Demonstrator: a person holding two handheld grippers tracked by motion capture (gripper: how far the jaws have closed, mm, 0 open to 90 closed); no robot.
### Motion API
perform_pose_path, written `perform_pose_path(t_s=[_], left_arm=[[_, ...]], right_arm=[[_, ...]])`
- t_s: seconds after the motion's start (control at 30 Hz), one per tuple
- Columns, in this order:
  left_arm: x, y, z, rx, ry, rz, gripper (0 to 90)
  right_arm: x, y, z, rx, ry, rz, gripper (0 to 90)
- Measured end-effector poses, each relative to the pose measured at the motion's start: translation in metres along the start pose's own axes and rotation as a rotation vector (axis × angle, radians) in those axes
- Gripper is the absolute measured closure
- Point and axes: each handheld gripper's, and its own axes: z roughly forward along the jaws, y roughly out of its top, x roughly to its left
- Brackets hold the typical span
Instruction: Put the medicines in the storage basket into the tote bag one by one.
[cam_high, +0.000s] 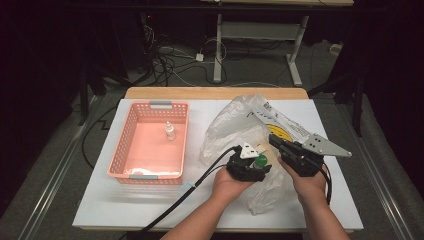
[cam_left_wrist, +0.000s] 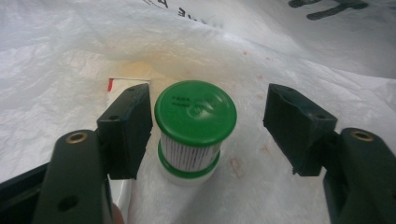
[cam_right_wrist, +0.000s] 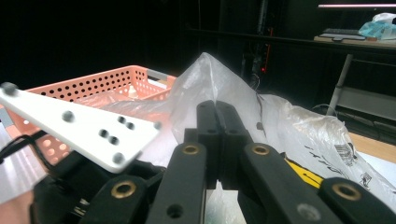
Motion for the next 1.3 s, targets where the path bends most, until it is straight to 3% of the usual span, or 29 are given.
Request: perform_pose_path(t_s=[0.73,0.9,1.3], left_arm=[[-0.007,-0.032,-0.063,0.005,-0.029,-0.012,9.8],[-0.01,-0.039,-0.076,-0.002,-0.043,-0.02,0.4],[-0.009,-0.05,-0.112,-0.009,-0.014,-0.013,0.0]], right_arm=[[0.001,0.0,-0.001,0.007,-0.005,-0.003,90.0],[0.001,0.0,0.0,0.009,-0.006,-0.009,90.0],[0.003,0.0,0.0,0.011,-0.005,-0.014,90.0]])
